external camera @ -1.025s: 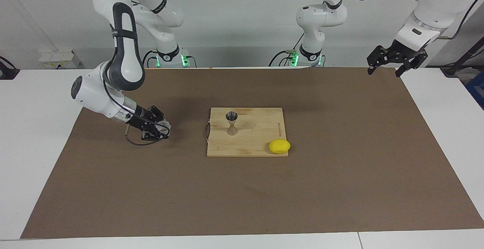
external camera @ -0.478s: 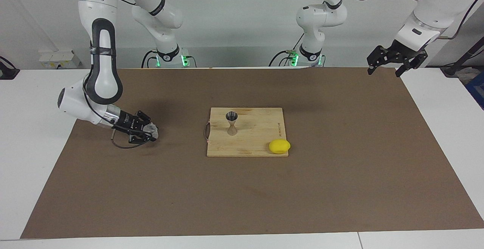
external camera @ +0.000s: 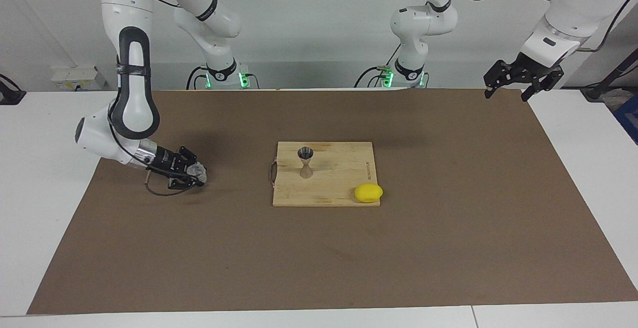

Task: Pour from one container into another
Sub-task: 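Carry the clear cup with the right gripper back off the board, then set the clear cup down on the table and open the right gripper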

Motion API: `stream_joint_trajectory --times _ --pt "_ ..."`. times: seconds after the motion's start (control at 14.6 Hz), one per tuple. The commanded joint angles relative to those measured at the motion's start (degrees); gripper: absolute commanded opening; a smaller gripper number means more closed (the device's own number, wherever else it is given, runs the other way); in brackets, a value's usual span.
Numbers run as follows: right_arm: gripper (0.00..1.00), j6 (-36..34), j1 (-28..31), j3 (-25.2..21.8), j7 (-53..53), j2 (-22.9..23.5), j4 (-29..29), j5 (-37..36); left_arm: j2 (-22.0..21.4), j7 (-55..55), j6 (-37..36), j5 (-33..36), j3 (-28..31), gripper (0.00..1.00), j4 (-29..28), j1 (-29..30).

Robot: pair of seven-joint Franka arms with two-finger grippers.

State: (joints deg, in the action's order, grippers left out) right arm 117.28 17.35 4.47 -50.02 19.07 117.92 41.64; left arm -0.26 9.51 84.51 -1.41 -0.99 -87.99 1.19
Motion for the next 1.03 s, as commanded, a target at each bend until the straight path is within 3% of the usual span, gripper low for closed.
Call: stream_joint_trajectory --times 0.0,0.48,0.96 --pt "0.97 1.02 0.76 0.54 3.00 -3.24 2.23 1.25 -1.76 -0.54 -0.23 0.97 0.03 1.00 -1.84 -0.22" --pt "0.98 0.84 0.06 0.63 2.73 -8.08 3.72 -0.49 -1.76 -0.63 -0.23 0.97 0.03 1.00 -1.84 -0.22" --pt "0.98 0.32 -6.44 0.63 3.96 -11.16 3.37 -17.08 -1.76 -0.54 -0.23 0.97 0.03 1.00 -1.84 -0.22"
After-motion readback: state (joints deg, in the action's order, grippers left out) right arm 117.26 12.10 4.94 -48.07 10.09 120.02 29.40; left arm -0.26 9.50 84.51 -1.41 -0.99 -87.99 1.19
